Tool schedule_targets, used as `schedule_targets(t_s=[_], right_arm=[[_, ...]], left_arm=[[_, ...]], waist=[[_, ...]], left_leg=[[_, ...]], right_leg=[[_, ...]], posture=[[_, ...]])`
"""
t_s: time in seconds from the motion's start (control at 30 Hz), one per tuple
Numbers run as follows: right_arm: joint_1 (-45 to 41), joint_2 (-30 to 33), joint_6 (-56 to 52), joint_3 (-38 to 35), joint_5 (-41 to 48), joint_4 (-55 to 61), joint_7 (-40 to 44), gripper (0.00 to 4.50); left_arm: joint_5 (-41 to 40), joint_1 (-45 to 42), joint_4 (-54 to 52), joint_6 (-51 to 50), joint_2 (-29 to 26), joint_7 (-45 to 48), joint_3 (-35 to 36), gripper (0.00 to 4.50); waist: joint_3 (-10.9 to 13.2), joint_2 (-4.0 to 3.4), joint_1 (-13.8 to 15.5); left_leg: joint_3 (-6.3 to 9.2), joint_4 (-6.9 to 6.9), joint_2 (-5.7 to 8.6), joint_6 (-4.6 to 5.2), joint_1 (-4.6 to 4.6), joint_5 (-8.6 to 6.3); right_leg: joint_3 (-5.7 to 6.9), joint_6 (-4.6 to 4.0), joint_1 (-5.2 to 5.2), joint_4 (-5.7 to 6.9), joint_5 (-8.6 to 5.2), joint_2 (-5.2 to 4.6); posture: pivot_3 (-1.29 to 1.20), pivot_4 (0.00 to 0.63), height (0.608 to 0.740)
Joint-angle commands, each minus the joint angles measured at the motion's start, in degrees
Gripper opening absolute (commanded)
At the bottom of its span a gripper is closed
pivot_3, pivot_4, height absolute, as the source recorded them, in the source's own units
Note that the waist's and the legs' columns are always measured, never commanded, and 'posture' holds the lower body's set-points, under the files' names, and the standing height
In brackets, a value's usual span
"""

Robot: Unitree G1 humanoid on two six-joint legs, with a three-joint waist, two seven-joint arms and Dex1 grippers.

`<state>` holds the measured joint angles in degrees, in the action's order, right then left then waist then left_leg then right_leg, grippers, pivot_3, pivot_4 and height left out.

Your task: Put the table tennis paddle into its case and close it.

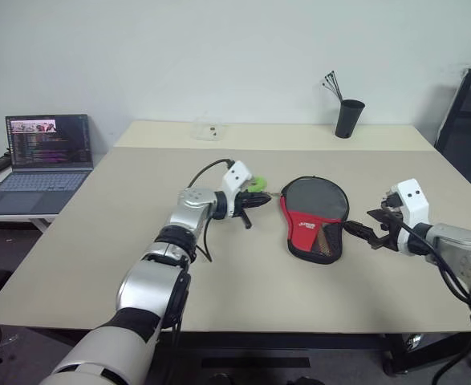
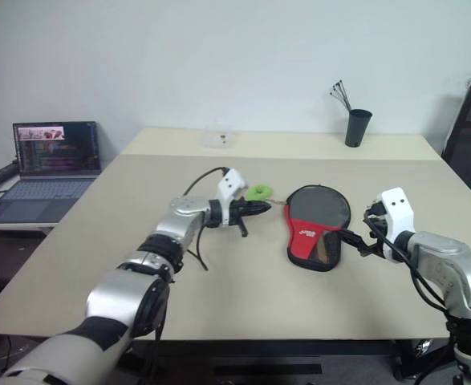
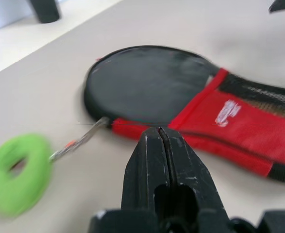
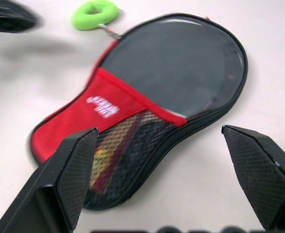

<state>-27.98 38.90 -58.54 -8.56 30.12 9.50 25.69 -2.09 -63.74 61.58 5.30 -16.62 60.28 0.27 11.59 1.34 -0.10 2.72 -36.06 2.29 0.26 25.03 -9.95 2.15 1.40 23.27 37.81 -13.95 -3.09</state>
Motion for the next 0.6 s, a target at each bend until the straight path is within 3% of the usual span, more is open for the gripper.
schedule_targets(t_s=[0.03,0.27,0.6], right_arm=[[-1.8,-1.6,3.7,1.9,-2.6,-3.4,-0.1,4.5],[-3.5,-6.8,9.0,4.7,-7.5,-12.9,-0.7,4.5],[-9.4,-11.5,13.7,3.4,-11.0,-28.7,-2.2,4.5]], left_arm=[[-5.0,3.7,-11.5,-4.7,-2.5,3.7,2.2,0.04],[-10.6,13.3,-33.2,-17.6,-5.8,2.6,3.4,0.04],[-13.3,15.9,-42.3,-24.3,-7.5,0.0,2.6,0.04]], waist=[[0.0,0.0,0.0],[0.0,-0.01,0.1],[0.0,-0.02,-0.1]], left_leg=[[0.0,0.0,0.01,0.0,-0.01,0.0],[0.07,-0.03,0.02,0.0,-0.04,0.02],[-0.03,-0.04,-0.01,0.05,-0.2,0.05]], right_leg=[[-0.02,-0.05,0.0,0.04,0.03,0.0],[-0.06,-0.26,-0.01,0.17,0.15,0.01],[-0.11,-0.27,-0.07,0.2,0.15,0.05]], posture=[[0.0,0.15,0.74],[0.0,0.15,0.74],[0.0,0.15,0.74]])
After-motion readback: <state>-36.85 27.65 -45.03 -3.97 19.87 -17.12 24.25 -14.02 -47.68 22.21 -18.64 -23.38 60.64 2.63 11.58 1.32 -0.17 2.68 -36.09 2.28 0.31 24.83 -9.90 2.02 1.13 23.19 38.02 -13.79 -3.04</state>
